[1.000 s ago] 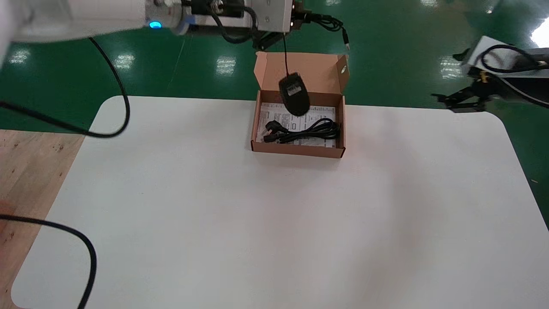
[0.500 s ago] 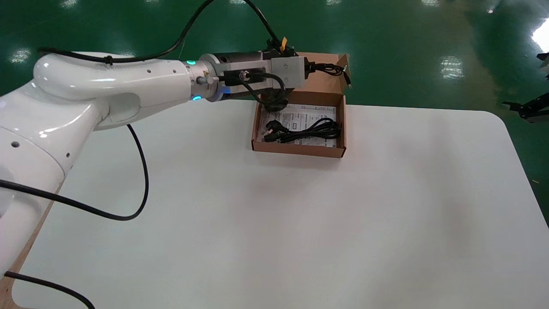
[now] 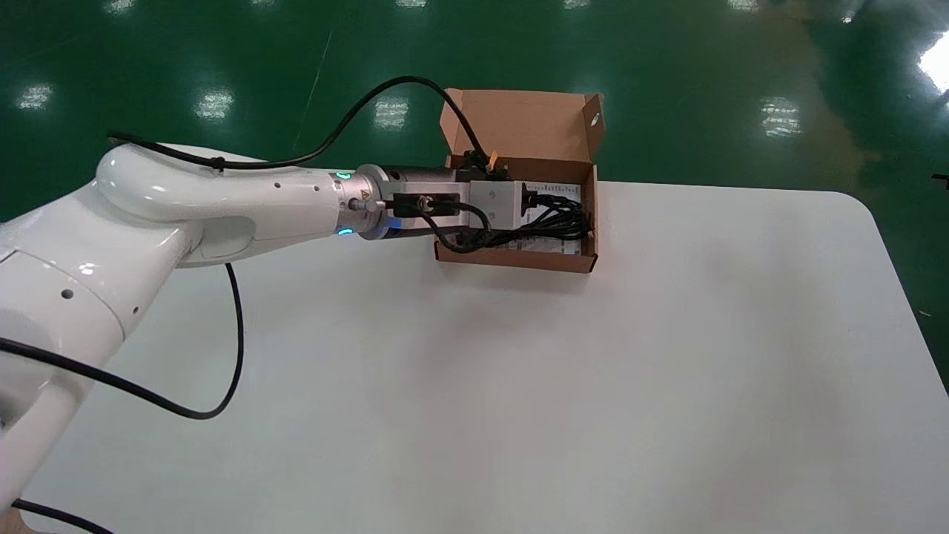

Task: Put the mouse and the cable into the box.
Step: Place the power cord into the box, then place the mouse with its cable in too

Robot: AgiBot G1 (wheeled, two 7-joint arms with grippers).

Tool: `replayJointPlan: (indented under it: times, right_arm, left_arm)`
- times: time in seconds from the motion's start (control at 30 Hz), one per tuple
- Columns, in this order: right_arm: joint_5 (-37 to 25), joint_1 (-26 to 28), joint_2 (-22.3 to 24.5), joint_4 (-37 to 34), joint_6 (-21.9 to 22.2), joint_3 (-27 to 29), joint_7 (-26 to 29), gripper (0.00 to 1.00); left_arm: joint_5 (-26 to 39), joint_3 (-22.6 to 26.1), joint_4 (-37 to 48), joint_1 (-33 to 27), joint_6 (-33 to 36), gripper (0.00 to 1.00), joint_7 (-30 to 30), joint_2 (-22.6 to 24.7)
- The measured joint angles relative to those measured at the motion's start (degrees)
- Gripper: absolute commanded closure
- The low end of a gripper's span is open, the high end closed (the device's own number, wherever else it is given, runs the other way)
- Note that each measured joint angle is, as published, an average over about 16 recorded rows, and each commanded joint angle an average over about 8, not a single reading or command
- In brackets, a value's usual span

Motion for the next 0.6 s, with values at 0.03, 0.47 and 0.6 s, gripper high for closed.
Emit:
replayJointPlan:
  times: [0.03,0.47,0.6]
  right_arm:
    - [-0.14,0.10,0.17,0.04,-0.43,-0.09,-0.04,0.00]
    - [-0.94,0.62,1.20,0.39,-3.83,-0.66,-0.57,0.00]
    - [-0.96,0.65,1.24,0.39,-3.88,-0.67,-0.56,0.00]
  left_arm:
    - [0.04,0.52,-0.02,-0.08,-0.30,1.00,0.08,0.00]
    - [-0.37,5.60,-1.36,-0.82,-5.14,0.52,1.16,0.13]
    - [-0.59,6.27,-1.66,-0.83,-5.90,0.04,1.27,0.14]
